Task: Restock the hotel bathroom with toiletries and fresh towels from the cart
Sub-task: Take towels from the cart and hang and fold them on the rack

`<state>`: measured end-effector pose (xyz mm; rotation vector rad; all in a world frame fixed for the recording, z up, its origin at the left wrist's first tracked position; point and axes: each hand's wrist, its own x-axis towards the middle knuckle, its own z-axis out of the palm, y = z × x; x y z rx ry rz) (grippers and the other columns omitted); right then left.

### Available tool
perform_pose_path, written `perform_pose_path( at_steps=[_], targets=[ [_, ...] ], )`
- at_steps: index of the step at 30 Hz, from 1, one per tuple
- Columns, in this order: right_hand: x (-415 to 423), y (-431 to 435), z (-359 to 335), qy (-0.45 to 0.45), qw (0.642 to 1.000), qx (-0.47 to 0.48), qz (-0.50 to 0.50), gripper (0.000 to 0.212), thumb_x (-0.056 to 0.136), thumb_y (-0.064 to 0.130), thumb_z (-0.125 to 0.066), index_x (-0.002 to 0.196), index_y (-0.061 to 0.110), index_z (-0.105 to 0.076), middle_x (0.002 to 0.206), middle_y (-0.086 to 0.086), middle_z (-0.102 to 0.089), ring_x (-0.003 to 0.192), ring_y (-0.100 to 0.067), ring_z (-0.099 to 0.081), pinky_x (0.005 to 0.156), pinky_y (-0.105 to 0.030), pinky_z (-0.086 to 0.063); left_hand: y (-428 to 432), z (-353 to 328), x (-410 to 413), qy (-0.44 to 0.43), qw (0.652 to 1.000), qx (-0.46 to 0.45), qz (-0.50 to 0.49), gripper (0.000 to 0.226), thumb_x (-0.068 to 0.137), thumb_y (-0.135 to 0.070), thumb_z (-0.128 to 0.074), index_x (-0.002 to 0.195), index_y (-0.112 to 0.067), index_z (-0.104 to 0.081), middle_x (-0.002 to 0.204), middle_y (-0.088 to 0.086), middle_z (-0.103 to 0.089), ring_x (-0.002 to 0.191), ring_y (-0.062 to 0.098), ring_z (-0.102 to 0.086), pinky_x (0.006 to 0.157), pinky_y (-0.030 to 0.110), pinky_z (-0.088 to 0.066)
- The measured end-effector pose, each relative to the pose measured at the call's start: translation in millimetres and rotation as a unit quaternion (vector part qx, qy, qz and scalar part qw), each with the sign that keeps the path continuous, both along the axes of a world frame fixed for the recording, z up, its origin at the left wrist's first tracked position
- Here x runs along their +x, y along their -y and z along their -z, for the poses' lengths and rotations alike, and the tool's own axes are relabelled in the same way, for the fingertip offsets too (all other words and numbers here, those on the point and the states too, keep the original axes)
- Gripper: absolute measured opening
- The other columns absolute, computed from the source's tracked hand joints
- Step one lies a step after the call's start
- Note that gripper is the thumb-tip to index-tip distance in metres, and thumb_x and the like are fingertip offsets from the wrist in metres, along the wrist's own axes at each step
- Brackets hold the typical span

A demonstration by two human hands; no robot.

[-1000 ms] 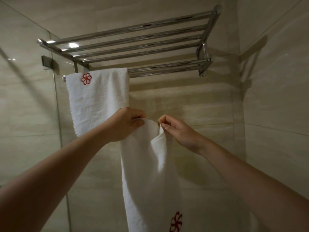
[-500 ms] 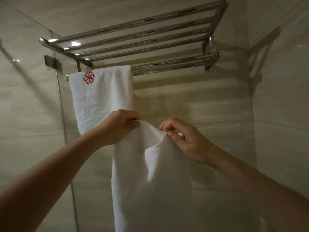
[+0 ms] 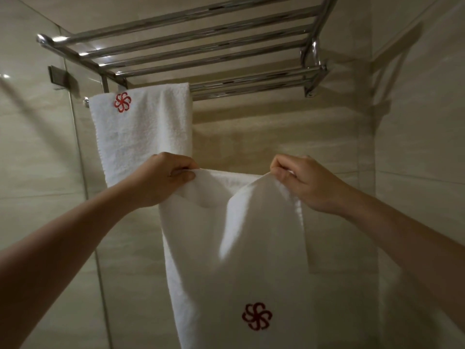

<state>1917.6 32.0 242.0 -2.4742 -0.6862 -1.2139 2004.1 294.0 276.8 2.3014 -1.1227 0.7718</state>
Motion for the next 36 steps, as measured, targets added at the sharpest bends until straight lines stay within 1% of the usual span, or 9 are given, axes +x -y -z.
perform_pose_path(
  at_steps=[4,9,11,14,20,27,30,32,36],
  targets=[
    [-2.0,16.6,-11.1,0.035,0.988,-0.089,0.122,0.028,0.087,0.049,-0.02,0.077,0.032,-0.041,0.068,0.012,-0.045,0.071,-0.001,-0.04,0.082,-0.023,-0.02,2.5,-0.5,2.6,0.002,1.0,0.001,0.004,0.016,0.09,-0.011,-0.054,0.09,-0.014,-0.07,0.078,0.0,-0.067,0.074,0.015,-0.061,0.068,0.027,-0.048],
    [-9.7,26.3,-29.1,-0.03,0.996,-0.026,0.08,0.023,0.093,0.033,-0.036,0.07,0.032,-0.04,0.065,0.009,-0.046,0.061,-0.005,-0.044,0.063,-0.026,-0.032,7.9,0.3,4.0,-0.021,0.999,-0.009,0.023,0.013,0.09,-0.008,-0.054,0.087,-0.008,-0.067,0.072,0.007,-0.065,0.059,0.009,-0.054,0.059,0.021,-0.045],
    [-13.2,27.3,-35.4,-0.035,0.997,-0.004,0.062,0.024,0.095,0.029,-0.039,0.071,0.03,-0.041,0.065,0.008,-0.044,0.061,-0.005,-0.043,0.06,-0.021,-0.034,5.6,2.2,1.7,-0.046,0.997,-0.014,0.053,0.013,0.091,-0.008,-0.054,0.093,-0.016,-0.064,0.07,0.003,-0.066,0.059,0.007,-0.056,0.057,0.019,-0.047],
    [-14.7,30.3,-39.6,-0.043,0.997,0.009,0.061,0.029,0.098,0.019,-0.042,0.071,0.028,-0.042,0.065,0.009,-0.043,0.06,0.0,-0.043,0.059,-0.016,-0.033,2.0,6.2,-9.4,-0.107,0.987,-0.017,0.119,0.024,0.092,-0.008,-0.052,0.102,-0.03,-0.052,0.078,0.007,-0.071,0.065,0.019,-0.066,0.059,0.031,-0.057],
    [-18.1,35.4,-48.8,-0.019,0.997,0.031,0.067,0.021,0.098,0.013,-0.044,0.077,0.014,-0.048,0.069,0.01,-0.045,0.063,0.002,-0.044,0.061,-0.013,-0.033,9.4,5.6,-25.7,-0.07,0.992,-0.003,0.107,0.036,0.094,-0.004,-0.048,0.079,-0.028,-0.071,0.091,-0.007,-0.067,0.078,0.008,-0.064,0.071,0.015,-0.054],
    [-25.1,27.7,-65.4,0.0,0.998,0.022,0.067,0.019,0.094,0.026,-0.045,0.08,0.014,-0.051,0.071,0.011,-0.05,0.065,0.004,-0.046,0.061,-0.01,-0.033,5.6,4.8,-34.5,-0.113,0.985,0.011,0.13,0.043,0.085,0.007,-0.045,0.068,-0.023,-0.071,0.073,-0.009,-0.07,0.069,0.002,-0.063,0.066,0.012,-0.051],
    [-22.4,24.6,-68.7,-0.004,0.997,0.025,0.078,0.019,0.098,0.019,-0.044,0.082,0.013,-0.052,0.073,0.011,-0.051,0.068,0.0,-0.047,0.062,-0.01,-0.034,6.2,6.2,-37.9,-0.191,0.966,-0.003,0.174,0.025,0.082,-0.021,-0.051,0.075,-0.012,-0.073,0.07,-0.001,-0.069,0.063,0.005,-0.06,0.058,0.012,-0.046],
    [-21.7,25.4,-69.9,-0.007,0.996,0.032,0.082,0.019,0.098,0.019,-0.044,0.083,0.012,-0.052,0.074,0.01,-0.051,0.069,-0.001,-0.047,0.063,-0.01,-0.034,4.2,8.3,-36.8,-0.212,0.957,0.011,0.197,0.041,0.076,-0.047,-0.058,0.077,-0.009,-0.073,0.072,0.007,-0.067,0.065,0.01,-0.058,0.059,0.016,-0.044],
    [-24.2,30.3,-70.4,-0.009,0.995,0.047,0.089,0.019,0.098,0.019,-0.044,0.082,0.012,-0.052,0.074,0.009,-0.051,0.07,-0.003,-0.046,0.065,-0.018,-0.036,3.0,14.7,-31.2,-0.131,0.968,0.036,0.21,0.028,0.078,-0.047,-0.068,0.07,-0.02,-0.069,0.066,0.003,-0.059,0.063,0.009,-0.053,0.061,0.022,-0.043]
  ],
)
